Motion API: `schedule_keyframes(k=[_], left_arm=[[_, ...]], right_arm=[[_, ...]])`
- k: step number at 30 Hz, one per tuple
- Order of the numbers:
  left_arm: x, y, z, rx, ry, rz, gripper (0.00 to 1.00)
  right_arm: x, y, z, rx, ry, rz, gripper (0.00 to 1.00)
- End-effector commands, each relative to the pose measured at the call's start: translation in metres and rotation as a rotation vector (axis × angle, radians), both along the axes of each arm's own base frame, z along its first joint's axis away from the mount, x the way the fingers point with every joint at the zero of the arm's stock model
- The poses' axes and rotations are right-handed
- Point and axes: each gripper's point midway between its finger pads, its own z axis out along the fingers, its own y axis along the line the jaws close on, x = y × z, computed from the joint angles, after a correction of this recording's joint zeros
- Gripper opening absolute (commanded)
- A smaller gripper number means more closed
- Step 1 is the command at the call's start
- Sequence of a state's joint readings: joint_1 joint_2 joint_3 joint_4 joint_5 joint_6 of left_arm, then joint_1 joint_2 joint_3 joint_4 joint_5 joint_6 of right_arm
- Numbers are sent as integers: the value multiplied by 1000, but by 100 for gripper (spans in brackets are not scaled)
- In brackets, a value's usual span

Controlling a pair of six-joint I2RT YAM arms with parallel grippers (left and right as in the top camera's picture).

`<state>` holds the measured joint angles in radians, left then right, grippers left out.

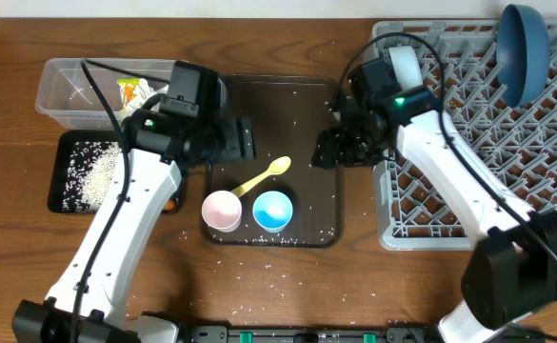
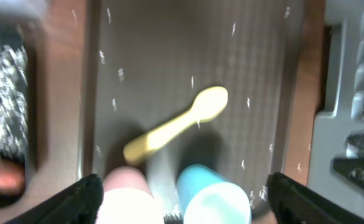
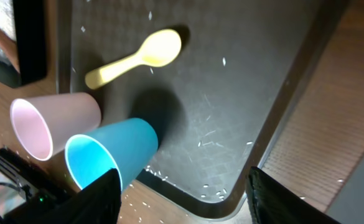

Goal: Sort waste into correct bins and load items into the dishwasher rack
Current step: 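Grasp the blue cup with the left gripper and lift it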

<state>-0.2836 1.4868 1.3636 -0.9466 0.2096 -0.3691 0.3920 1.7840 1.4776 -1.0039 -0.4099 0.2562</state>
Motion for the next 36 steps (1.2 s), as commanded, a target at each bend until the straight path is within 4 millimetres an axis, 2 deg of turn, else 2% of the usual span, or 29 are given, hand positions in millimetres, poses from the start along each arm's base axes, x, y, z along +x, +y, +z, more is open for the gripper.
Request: schedule_keyframes(k=[1,7,11,19,22,28,33,36], left_arm=[[-19,-18,-12,-37,99,54,81],[-45,-46,-28,58,126,68,79],[-57,-42,-48,158,123,151,78],[-52,-47,-89,184,105,86,74],[-50,-49,-107,196,126,78,66],[-49,-56,-130,209,176,34,52],[-48,-56,-134,213,182,37,46],[-48,-59,-134,202,180,34,36]], right_arm=[[5,-11,7,-23,-47,-2,64],[6,-15,6,-38,-49,-9,65],[7,-18,4,-58,-52,-15,65],[6,-22,2,-87,-52,-18,66],[6,-22,2,-90,-53,-18,66],[6,-23,2,-96,-53,-20,66],[7,-26,1,-109,-56,-23,66],[7,-26,1,-109,-57,-23,66]])
